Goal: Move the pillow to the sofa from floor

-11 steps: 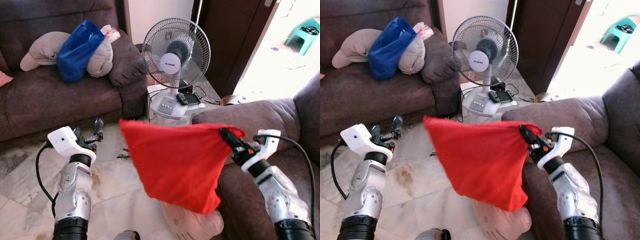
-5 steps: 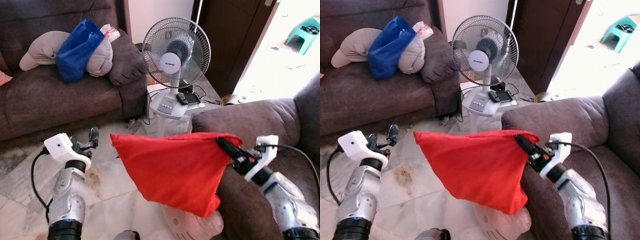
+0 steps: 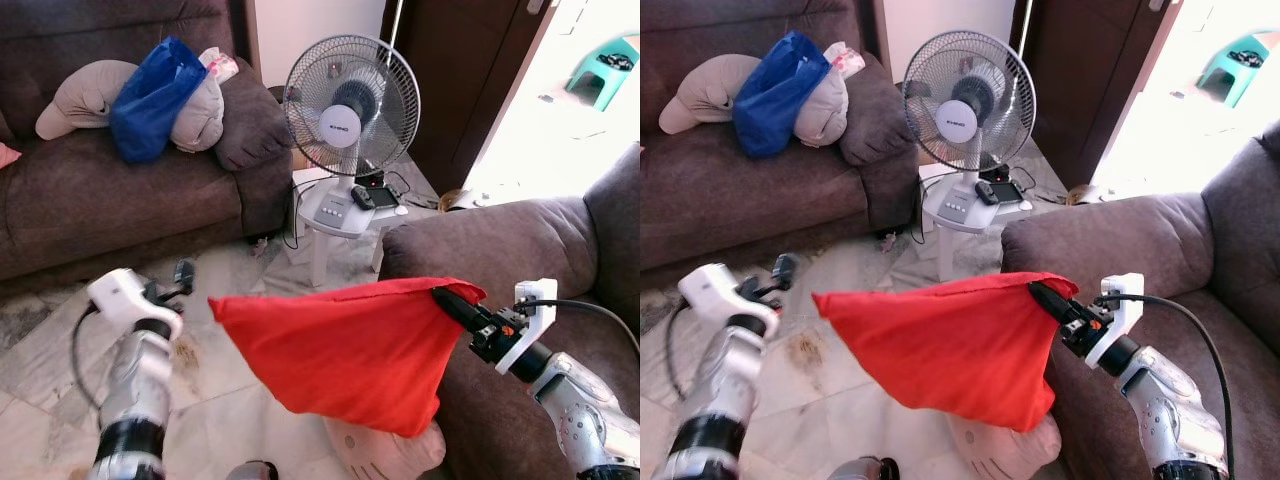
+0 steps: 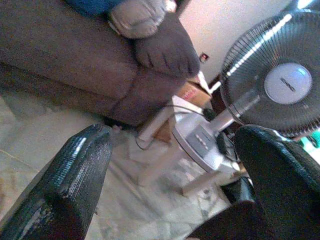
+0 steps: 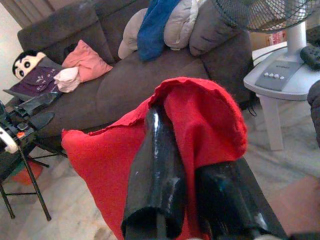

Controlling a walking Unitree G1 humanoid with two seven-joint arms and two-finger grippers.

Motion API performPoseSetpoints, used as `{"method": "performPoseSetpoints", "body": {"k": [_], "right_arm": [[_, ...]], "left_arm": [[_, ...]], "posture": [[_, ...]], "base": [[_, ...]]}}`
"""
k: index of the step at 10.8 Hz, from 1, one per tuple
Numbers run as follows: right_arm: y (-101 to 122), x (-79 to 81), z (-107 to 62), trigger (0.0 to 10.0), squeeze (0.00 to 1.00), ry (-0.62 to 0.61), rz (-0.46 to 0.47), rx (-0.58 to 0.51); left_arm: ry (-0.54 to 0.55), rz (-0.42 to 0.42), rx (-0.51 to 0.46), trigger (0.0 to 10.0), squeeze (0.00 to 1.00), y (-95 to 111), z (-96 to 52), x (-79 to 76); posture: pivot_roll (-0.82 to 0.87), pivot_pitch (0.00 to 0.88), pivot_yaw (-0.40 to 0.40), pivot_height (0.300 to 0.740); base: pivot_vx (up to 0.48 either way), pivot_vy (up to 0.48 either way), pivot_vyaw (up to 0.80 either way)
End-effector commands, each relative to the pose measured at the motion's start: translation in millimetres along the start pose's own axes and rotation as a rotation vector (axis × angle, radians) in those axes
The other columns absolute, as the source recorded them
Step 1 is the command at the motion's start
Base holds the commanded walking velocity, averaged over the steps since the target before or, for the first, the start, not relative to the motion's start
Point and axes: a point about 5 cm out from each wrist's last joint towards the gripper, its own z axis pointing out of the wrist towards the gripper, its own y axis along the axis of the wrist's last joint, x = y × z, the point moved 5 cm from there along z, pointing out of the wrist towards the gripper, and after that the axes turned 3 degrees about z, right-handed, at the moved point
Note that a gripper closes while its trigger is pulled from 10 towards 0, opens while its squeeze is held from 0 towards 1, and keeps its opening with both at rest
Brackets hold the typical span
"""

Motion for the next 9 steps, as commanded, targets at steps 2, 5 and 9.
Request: {"method": "performPoseSetpoints", "body": {"k": [2, 5, 9], "right_arm": [[14.1, 0.9, -3.5, 10.0, 0.0, 0.002, -0.041, -0.03], [15.5, 1.3, -2.8, 10.0, 0.0, 0.001, -0.043, -0.032], [19.1, -0.6, -0.7, 10.0, 0.0, -0.01, -0.053, -0.034]], "left_arm": [[-0.072, -0.037, 0.105, 10.0, 0.0, -21.4, 2.8, -9.6], [-0.13, -0.01, 0.14, 10.0, 0.0, -34.1, -5.9, -18.1], [-0.129, -0.039, 0.208, 10.0, 0.0, -50.2, -2.0, -18.4]], "posture": [[0.09, 0.022, -0.064, 0.74], [0.1, 0.022, -0.068, 0.74], [0.08, 0.032, -0.073, 0.74]], "base": [[0.0, 0.0, 0.0], [0.0, 0.0, 0.0], [0.0, 0.0, 0.0]]}}
